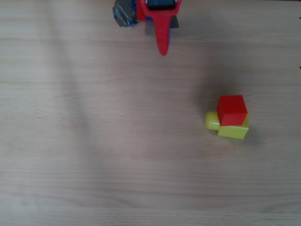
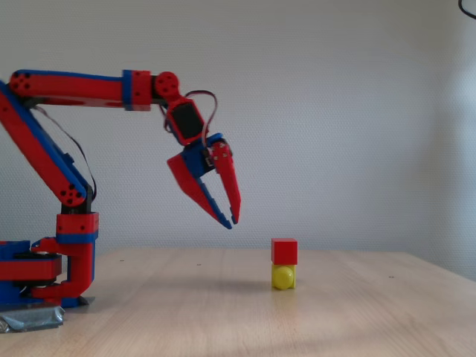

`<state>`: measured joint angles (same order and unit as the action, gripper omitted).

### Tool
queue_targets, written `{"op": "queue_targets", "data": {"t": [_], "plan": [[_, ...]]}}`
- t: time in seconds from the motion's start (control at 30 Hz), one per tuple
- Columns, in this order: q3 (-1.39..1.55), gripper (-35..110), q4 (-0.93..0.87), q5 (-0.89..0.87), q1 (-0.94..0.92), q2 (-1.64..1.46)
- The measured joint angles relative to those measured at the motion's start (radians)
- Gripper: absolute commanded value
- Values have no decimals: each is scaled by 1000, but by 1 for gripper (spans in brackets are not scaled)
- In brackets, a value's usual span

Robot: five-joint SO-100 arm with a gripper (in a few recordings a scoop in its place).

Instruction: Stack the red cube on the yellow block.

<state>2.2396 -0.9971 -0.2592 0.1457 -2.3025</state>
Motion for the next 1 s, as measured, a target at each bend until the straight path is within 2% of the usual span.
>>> {"op": "queue_targets", "data": {"t": [0.57,1.0], "plan": [[548,0,118,41,-15,-680],[730,0,187,41,-2,-853]]}}
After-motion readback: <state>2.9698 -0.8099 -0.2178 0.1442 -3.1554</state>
